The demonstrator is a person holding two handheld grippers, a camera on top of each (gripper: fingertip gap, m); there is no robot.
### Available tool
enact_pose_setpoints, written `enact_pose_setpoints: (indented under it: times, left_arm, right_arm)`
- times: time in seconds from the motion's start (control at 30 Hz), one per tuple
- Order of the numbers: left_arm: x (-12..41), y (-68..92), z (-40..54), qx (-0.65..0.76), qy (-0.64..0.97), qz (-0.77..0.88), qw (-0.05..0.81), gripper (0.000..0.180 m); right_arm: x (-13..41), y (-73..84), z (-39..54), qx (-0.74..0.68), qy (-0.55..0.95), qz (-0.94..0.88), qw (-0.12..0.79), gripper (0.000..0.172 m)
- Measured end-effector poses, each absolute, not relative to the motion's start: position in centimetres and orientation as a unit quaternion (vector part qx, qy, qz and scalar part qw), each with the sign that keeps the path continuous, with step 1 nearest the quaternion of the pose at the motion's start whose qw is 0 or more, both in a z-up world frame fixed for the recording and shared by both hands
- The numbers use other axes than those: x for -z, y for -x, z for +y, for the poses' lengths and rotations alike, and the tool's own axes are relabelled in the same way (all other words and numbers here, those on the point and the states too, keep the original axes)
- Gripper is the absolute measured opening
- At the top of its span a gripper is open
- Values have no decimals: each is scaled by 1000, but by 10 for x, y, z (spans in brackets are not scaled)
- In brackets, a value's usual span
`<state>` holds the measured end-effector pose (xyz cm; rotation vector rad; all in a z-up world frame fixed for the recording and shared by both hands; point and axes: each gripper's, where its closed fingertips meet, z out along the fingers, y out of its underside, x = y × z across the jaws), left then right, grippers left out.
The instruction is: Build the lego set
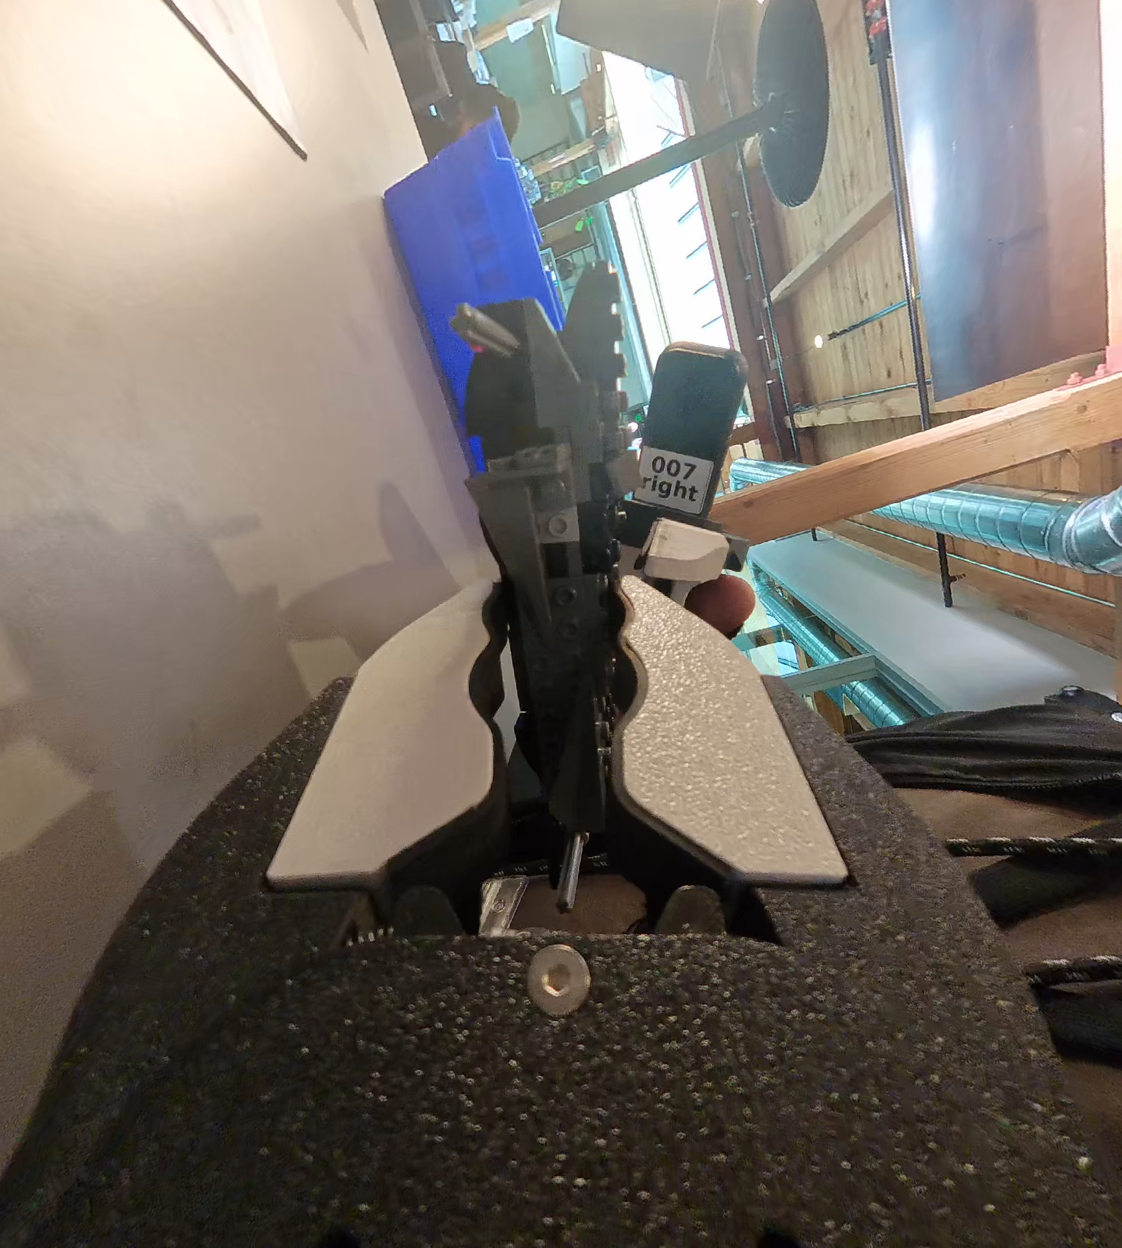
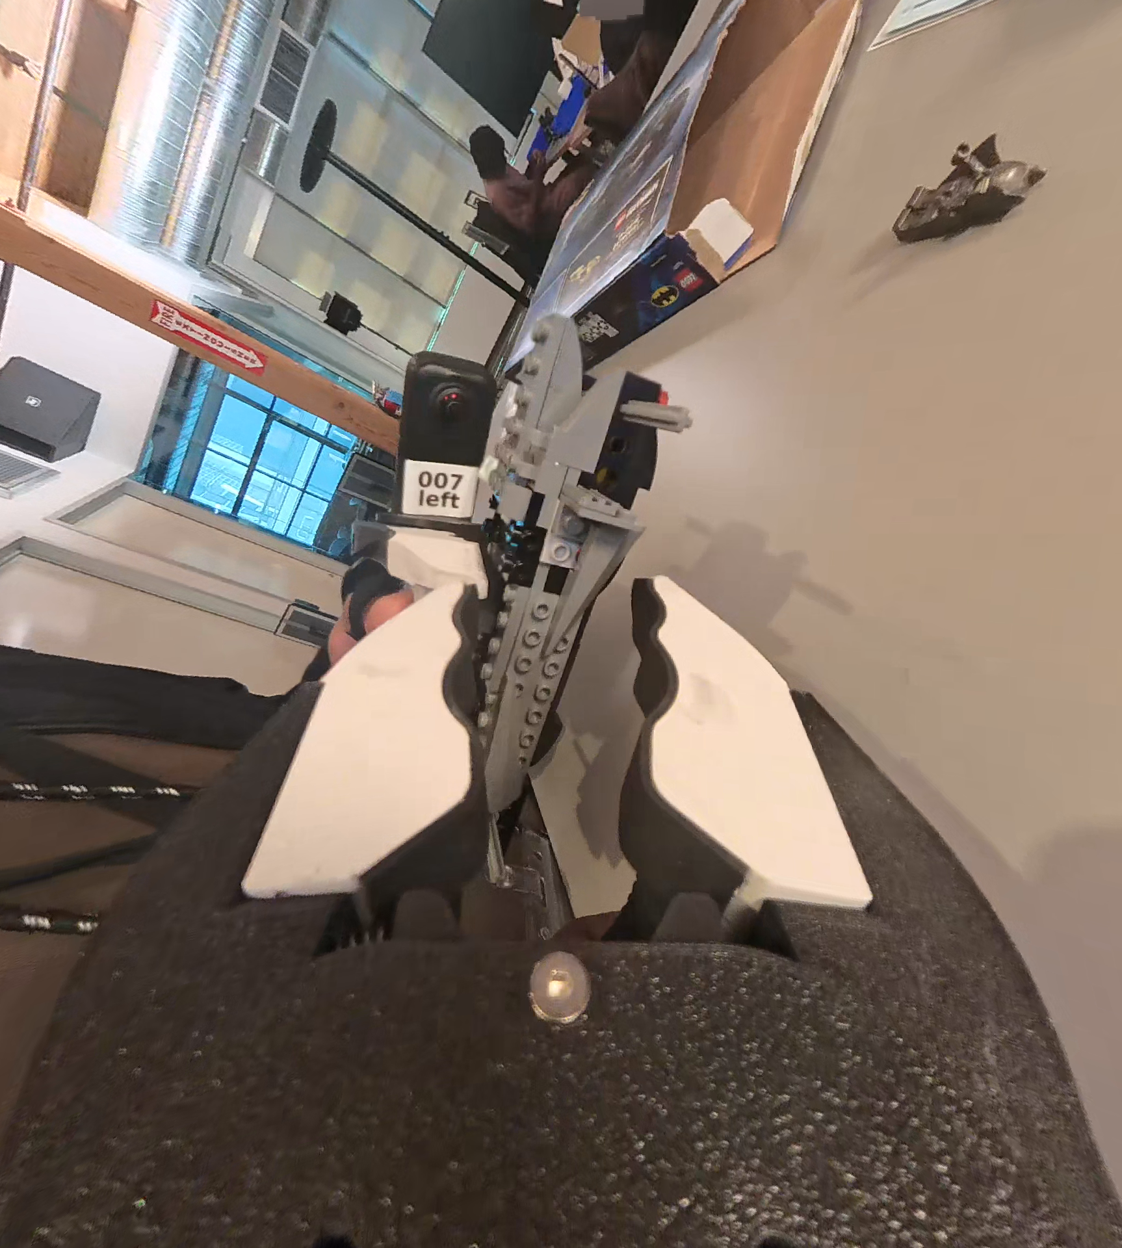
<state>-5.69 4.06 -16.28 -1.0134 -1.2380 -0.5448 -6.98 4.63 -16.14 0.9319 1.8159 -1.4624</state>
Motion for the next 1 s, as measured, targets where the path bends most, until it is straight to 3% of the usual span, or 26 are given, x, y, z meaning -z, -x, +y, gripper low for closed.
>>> enact_pose_setpoints:
  times: [0.53, 1.0]
  left_arm:
    - [149, 53, 46, 262, 440, -472, 718, 29]
    - [153, 51, 54, 236, 486, -446, 714, 29]
  right_arm:
    - [143, 72, 36, 599, -351, 669, 266, 37]
    - [149, 70, 32, 590, -347, 685, 248, 35]
